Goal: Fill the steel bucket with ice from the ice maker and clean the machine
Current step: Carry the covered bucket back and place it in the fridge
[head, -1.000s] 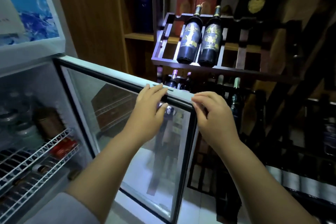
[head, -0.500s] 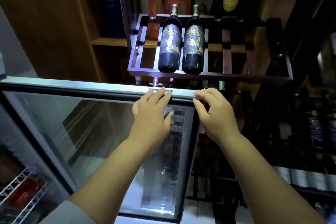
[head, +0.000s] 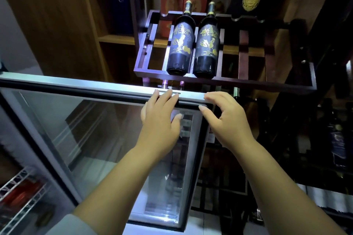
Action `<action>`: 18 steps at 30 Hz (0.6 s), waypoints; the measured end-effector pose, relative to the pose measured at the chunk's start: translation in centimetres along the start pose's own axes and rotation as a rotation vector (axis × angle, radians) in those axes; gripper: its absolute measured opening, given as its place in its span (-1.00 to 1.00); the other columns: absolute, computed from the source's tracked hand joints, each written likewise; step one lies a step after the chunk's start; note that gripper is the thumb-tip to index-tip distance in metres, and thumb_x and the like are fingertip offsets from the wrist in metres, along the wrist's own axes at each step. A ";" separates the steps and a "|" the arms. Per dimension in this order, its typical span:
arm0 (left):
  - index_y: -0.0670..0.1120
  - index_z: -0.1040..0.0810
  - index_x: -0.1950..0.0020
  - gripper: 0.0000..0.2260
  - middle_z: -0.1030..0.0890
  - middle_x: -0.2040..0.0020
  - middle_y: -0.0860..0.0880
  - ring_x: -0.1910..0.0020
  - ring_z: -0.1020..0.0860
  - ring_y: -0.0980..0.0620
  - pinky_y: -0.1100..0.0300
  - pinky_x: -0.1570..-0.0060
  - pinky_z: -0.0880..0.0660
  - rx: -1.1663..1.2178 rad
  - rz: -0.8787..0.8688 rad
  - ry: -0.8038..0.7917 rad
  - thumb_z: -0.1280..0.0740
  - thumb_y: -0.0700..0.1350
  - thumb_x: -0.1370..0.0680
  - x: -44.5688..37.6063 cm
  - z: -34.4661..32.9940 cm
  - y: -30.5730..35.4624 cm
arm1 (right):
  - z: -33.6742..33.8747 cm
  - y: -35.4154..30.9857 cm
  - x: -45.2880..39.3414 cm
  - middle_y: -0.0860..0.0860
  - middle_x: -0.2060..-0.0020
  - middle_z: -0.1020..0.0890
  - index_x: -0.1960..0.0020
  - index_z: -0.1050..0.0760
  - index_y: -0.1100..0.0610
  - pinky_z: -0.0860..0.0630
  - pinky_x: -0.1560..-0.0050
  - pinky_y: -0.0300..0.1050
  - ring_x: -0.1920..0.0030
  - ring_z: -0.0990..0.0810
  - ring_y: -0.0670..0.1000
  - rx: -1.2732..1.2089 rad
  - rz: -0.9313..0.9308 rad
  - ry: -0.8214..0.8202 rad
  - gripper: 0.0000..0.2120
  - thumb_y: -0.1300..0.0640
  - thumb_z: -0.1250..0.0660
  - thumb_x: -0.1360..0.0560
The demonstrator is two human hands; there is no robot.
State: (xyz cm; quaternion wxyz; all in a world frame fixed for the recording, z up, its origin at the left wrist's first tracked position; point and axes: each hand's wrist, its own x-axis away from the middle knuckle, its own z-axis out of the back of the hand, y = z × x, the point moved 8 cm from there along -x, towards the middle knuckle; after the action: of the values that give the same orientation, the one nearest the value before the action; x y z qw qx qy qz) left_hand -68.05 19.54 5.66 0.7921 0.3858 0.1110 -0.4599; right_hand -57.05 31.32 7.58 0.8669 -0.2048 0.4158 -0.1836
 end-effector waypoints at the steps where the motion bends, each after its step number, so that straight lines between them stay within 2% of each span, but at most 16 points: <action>1: -0.04 -0.33 -0.45 -0.57 -0.24 -0.48 0.10 -0.52 -0.05 0.03 0.08 -0.44 0.00 0.061 0.005 0.028 -0.25 -0.16 -0.57 0.1 0.1 0.2 | 0.2 0.1 -0.1 -0.10 -0.05 -0.53 -0.20 -0.55 0.15 -0.24 -0.11 -0.59 -0.08 -0.44 -0.21 -0.019 -0.006 -0.002 -0.72 0.14 -0.38 -0.50; 4: -0.01 -0.39 -0.40 -0.59 -0.29 -0.40 0.16 -0.45 -0.20 0.13 0.36 -0.36 -0.07 0.229 0.067 0.182 -0.28 -0.22 -0.56 0.9 1.3 0.3 | 1.1 -0.1 -0.5 -0.11 -0.06 -0.52 -0.20 -0.54 0.12 -0.31 -0.08 -0.52 -0.10 -0.46 -0.18 -0.085 -0.008 0.015 -0.71 0.13 -0.38 -0.49; 5: 0.01 -0.41 -0.37 -0.60 -0.33 -0.38 0.15 -0.41 -0.25 0.14 0.39 -0.33 -0.11 0.254 0.090 0.231 -0.29 -0.23 -0.55 1.3 1.7 0.3 | 1.5 -0.3 -0.6 -0.12 -0.04 -0.52 -0.18 -0.56 0.12 -0.34 -0.08 -0.46 -0.09 -0.46 -0.17 -0.109 -0.002 0.025 -0.73 0.13 -0.38 -0.49; 7: 0.10 -0.44 -0.29 -0.63 -0.42 -0.29 0.17 -0.33 -0.35 0.14 0.30 -0.31 -0.25 0.266 0.102 0.302 -0.31 -0.22 -0.54 2.1 2.4 0.5 | 2.1 -1.2 -0.7 -0.14 0.00 -0.53 -0.12 -0.58 0.10 -0.43 -0.09 -0.25 -0.07 -0.47 -0.18 -0.155 0.031 0.028 -0.79 0.12 -0.37 -0.50; 10: 0.20 -0.41 -0.19 -0.65 -0.39 -0.11 0.36 -0.21 -0.41 0.16 0.21 -0.23 -0.38 0.242 0.129 0.350 -0.33 -0.18 -0.53 3.3 3.2 0.8 | 2.5 -2.6 -0.3 -0.12 0.06 -0.58 -0.03 -0.60 0.09 -0.52 -0.03 -0.08 -0.02 -0.52 -0.16 -0.225 0.105 0.014 -0.87 0.10 -0.36 -0.50; 12: 0.20 -0.43 -0.16 -0.68 -0.40 -0.06 0.36 -0.13 -0.43 0.22 0.22 -0.15 -0.44 0.227 0.161 0.378 -0.34 -0.16 -0.52 4.5 3.8 0.9 | 2.4 -3.5 0.2 -0.12 0.11 -0.60 0.03 -0.61 0.09 -0.52 0.01 -0.08 0.02 -0.54 -0.13 -0.271 0.149 -0.018 -0.90 0.11 -0.35 -0.50; 14: 0.19 -0.46 -0.12 -0.73 -0.44 -0.03 0.30 -0.06 -0.46 0.28 0.33 -0.03 -0.48 0.198 0.182 0.392 -0.35 -0.14 -0.52 5.7 4.5 1.0 | 2.1 -4.5 0.8 -0.14 0.16 -0.60 0.08 -0.62 0.09 -0.52 0.04 -0.10 0.06 -0.56 -0.13 -0.307 0.206 -0.064 -0.92 0.12 -0.35 -0.50; 16: 0.16 -0.48 -0.10 -0.77 -0.47 -0.01 0.25 -0.02 -0.46 0.32 0.47 0.08 -0.45 0.187 0.220 0.387 -0.35 -0.14 -0.53 7.1 4.9 1.1 | 1.8 -5.2 1.5 -0.14 0.19 -0.60 0.11 -0.62 0.10 -0.51 0.05 -0.13 0.10 -0.55 -0.13 -0.332 0.252 -0.104 -0.90 0.12 -0.34 -0.49; 18: 0.10 -0.51 -0.10 -0.79 -0.49 -0.01 0.19 -0.01 -0.47 0.32 0.54 0.10 -0.40 0.172 0.280 0.413 -0.35 -0.15 -0.53 9.4 5.6 1.3 | 1.2 -6.0 2.5 -0.13 0.19 -0.61 0.10 -0.63 0.09 -0.48 0.06 -0.21 0.10 -0.55 -0.14 -0.382 0.266 -0.168 -0.91 0.11 -0.35 -0.49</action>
State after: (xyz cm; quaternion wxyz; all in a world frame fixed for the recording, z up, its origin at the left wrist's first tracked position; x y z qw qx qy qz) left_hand -62.85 9.91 5.12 0.7729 0.5491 0.1760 -0.2649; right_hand -55.51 25.29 9.68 0.8605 -0.3231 0.3926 0.0319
